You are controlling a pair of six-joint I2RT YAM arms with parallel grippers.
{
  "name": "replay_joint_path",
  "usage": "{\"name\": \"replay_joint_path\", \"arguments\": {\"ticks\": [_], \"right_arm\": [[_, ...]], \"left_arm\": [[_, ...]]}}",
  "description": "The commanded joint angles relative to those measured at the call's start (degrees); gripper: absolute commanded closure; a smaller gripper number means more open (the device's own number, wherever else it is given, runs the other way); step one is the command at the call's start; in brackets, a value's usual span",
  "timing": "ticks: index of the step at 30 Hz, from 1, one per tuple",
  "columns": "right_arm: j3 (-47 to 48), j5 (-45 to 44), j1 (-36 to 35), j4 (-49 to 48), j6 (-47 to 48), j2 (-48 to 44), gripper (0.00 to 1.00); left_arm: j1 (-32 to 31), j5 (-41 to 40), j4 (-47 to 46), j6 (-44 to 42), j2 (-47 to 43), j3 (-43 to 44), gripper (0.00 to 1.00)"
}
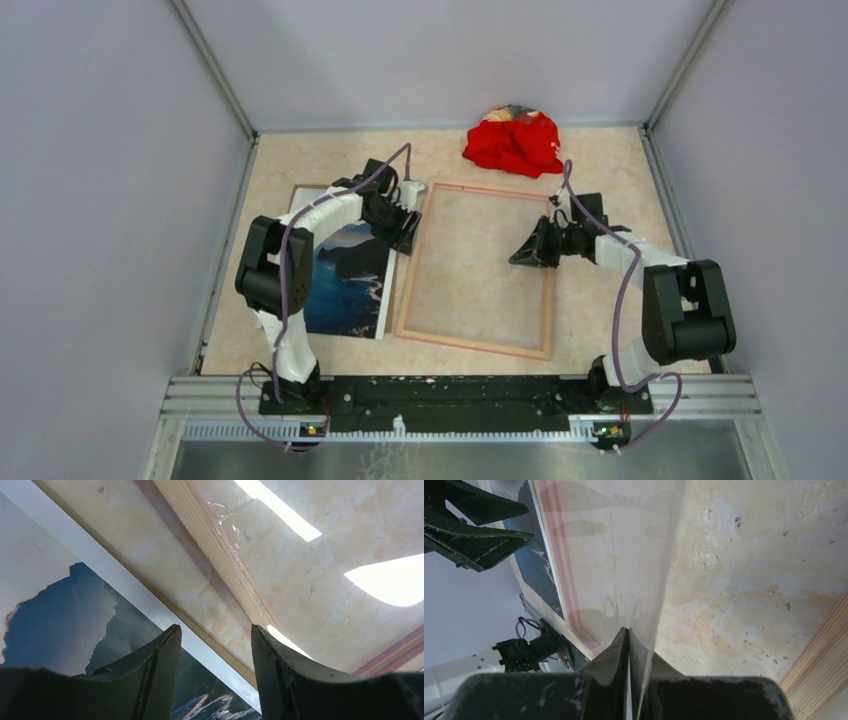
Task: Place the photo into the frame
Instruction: Place the photo frame item in the photo frame.
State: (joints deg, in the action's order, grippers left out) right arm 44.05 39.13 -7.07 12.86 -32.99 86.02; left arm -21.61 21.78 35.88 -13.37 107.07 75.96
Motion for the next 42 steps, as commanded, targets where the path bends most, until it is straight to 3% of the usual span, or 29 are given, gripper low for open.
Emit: {"name": "replay_joint_path", "arguments": {"ticks": [1, 31, 35, 42], "right_arm": [[3.4, 0.4, 0.7, 2.0, 3.8, 1.1, 1.00], [11.7, -1.9, 1.2, 5.9, 7.4, 5.9, 1.00], [10.5, -0.9, 1.2, 4.2, 6.4, 5.8, 1.00], [5.7, 3.8, 1.2, -4.6, -0.9, 3.6, 1.00]], "left_arm": [[-0.5, -0.2, -1.5, 0.7, 1.5, 2.1, 0.40], [-1.2, -0.5, -2.3, 0.2, 2.7, 2.7, 0.45], [-1.2, 0.4, -1.7, -0.1, 3.0, 2.6, 0.55], [-1.3, 2.4, -1.4, -0.4, 3.6, 1.6, 0.85]]}}
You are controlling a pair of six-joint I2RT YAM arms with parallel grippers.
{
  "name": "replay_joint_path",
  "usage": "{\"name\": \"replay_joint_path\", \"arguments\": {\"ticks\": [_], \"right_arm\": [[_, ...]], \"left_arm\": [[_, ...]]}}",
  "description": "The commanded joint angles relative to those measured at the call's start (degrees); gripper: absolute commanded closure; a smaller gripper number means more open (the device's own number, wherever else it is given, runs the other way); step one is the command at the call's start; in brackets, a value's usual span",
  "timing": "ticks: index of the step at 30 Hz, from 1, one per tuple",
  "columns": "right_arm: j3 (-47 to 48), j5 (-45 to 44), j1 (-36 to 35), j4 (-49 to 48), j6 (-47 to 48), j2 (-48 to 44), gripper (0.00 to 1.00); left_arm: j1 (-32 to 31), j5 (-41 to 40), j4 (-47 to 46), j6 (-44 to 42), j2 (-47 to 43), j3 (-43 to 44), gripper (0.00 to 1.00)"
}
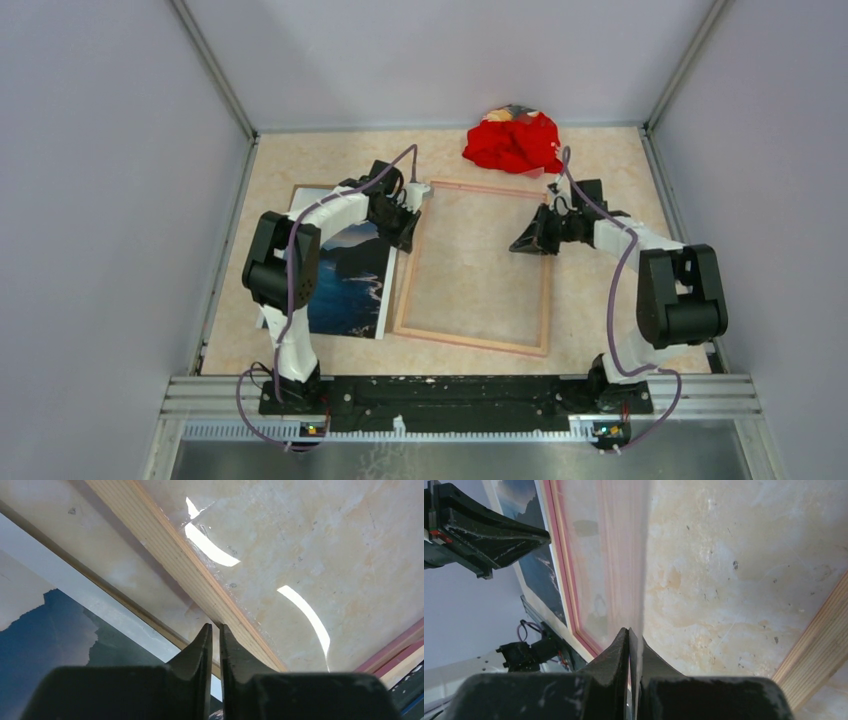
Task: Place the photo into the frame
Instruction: Place the photo frame item in the photo frame.
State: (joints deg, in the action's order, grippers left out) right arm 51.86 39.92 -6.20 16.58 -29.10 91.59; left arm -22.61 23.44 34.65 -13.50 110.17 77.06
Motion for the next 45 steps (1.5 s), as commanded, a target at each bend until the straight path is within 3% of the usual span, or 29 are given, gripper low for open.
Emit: {"name": "replay_joint_path", "arguments": {"ticks": [1, 14, 25, 38, 45], "right_arm": [[-2.6, 3.6, 0.3, -9.6, -5.9, -2.5, 1.00], [-7.7, 8.5, 0.2, -24.4, -19.2, -8.0, 1.00], [-7.1, 10.0, -1.4, -30.0, -23.6, -7.4, 1.00], [-3.1, 10.4, -3.3, -29.1, -22.5, -5.5, 1.00], [-0.6, 9.4, -3.3, -22.3, -16.0, -4.1, 1.00]], "left_arm": [[-0.3, 0.8, -0.2, -0.4, 0.5, 0.4, 0.89], [-0.4, 2.2, -0.6, -0.3, 1.0, -1.1, 0.98], [-0.4, 2.9, -0.6, -0.3, 1.0, -1.4, 1.00], [-0.4, 2.9, -0.3, 0.0, 1.1, -1.7, 1.00], [-0.3, 2.5, -0.1, -0.1, 0.9, -1.7, 1.00]]}}
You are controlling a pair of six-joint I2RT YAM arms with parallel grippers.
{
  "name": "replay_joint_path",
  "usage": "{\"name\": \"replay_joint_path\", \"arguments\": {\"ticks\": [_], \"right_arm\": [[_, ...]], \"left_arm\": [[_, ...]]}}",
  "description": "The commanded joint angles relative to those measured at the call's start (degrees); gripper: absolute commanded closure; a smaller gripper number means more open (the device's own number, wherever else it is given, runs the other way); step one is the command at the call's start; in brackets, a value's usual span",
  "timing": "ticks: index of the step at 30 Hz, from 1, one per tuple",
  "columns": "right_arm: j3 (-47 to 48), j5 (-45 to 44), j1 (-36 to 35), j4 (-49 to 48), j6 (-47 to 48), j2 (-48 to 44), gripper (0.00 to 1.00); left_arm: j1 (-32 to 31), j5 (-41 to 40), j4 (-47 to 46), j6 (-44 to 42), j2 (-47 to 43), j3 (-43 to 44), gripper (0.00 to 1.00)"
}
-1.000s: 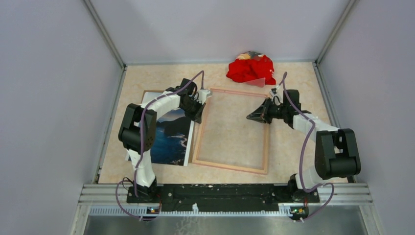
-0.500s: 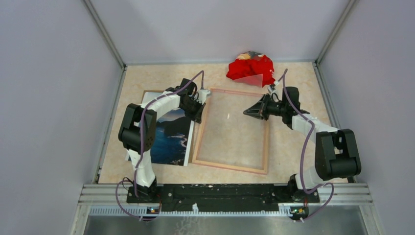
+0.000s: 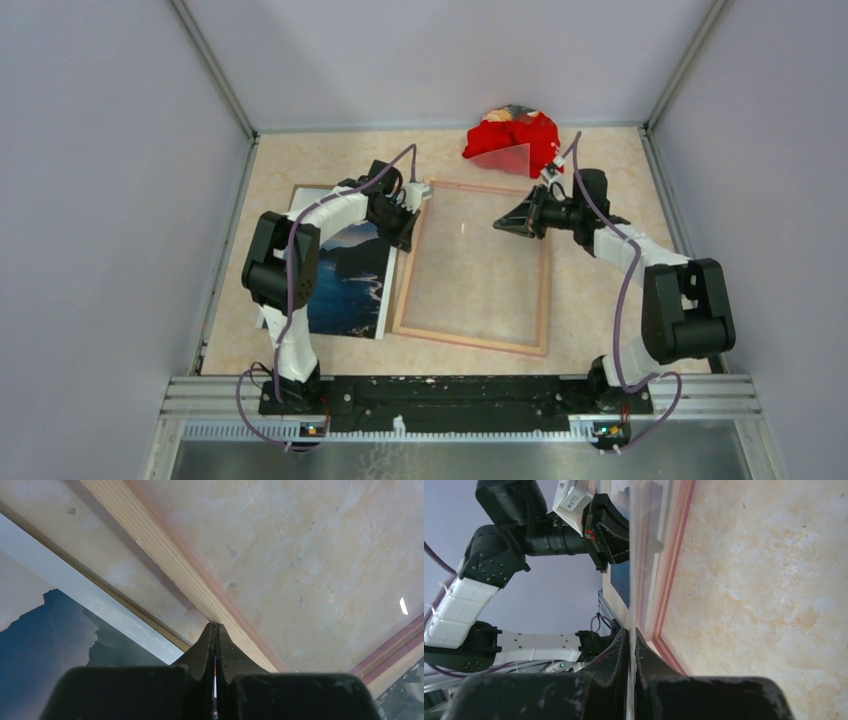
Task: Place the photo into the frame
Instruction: Place the photo frame item in the photo frame.
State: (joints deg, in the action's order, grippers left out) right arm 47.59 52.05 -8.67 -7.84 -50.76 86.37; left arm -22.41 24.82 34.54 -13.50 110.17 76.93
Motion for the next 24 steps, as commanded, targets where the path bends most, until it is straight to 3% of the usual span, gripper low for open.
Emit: {"name": "replay_joint_path", "arguments": {"ticks": [1, 12, 24], "right_arm": [[4.0, -3.8, -0.8, 4.8, 7.4, 1.4, 1.00], [3.4, -11.7, -0.6, 14.1, 15.7, 2.9, 1.00], [0.8, -14.1, -0.3, 13.3, 15.6, 1.4, 1.00]], "left_arm": [[-0.6, 1.0, 0.0, -0.1, 0.9, -1.6, 1.00], [-0.6, 0.1, 0.2, -0.5, 0.5, -1.5, 1.00], [-0.6, 0.2, 0.1, -0.4, 0.6, -1.6, 1.00]]}}
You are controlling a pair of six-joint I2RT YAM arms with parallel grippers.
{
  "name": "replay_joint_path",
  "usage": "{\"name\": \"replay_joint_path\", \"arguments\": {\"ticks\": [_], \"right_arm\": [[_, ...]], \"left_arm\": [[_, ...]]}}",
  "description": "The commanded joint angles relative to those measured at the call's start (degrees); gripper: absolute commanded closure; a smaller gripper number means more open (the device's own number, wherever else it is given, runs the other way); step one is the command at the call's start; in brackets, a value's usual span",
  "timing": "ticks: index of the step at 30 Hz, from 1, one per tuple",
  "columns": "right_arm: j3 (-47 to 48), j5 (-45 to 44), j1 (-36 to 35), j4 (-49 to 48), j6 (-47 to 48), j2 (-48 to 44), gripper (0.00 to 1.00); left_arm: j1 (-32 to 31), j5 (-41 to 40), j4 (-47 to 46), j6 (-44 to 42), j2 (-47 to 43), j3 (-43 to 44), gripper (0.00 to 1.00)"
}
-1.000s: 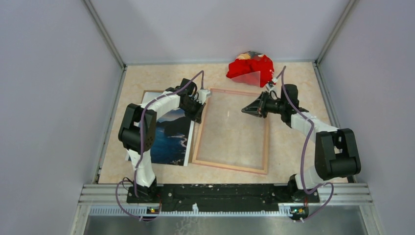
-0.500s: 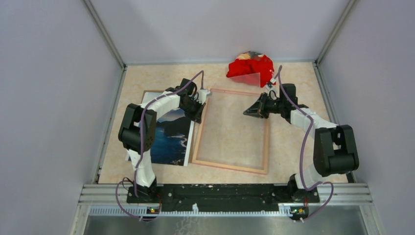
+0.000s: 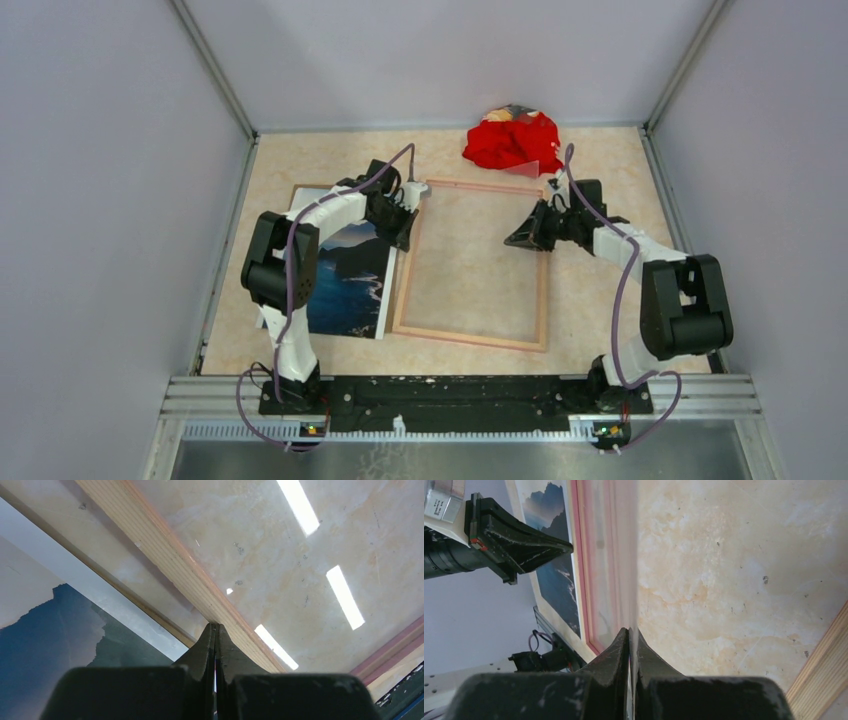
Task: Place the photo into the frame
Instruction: Place the photo frame item in the photo frame.
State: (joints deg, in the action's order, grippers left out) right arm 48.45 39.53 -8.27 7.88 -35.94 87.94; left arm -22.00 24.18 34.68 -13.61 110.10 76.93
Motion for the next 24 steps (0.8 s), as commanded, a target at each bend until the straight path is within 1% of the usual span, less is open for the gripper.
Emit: {"name": "replay_joint_path", "arguments": {"ticks": [1, 6, 17, 19, 21, 24], "right_arm": [[-0.2, -1.6, -0.6, -2.7, 0.7, -0.1, 0.99], [-0.9, -0.5, -0.7, -5.2, -0.7, 0.3, 0.95], [-3.7, 0.6, -1.1, -13.1, -5.9, 1.8, 0.93], [-4.0, 0.2, -1.4, -13.5, -6.2, 2.4, 0.90], [-4.0, -0.8, -1.4, -13.1, -5.9, 2.6, 0.80], [-2.5, -3.7, -1.4, -9.4, -4.2, 2.6, 0.56]], "left_arm": [[-1.0, 0.8, 0.0, -0.2, 0.6, -1.5, 1.00], [-1.0, 0.8, 0.0, -0.2, 0.5, -1.6, 1.00], [-1.1, 1.4, 0.1, -0.2, 1.0, -1.4, 1.00], [-1.2, 1.6, 0.0, -0.2, 1.0, -1.5, 1.00], [-1.3, 1.5, -0.2, -0.4, 1.0, -1.8, 1.00], [-1.3, 0.9, -0.4, -0.5, 0.9, -2.1, 1.00]]}}
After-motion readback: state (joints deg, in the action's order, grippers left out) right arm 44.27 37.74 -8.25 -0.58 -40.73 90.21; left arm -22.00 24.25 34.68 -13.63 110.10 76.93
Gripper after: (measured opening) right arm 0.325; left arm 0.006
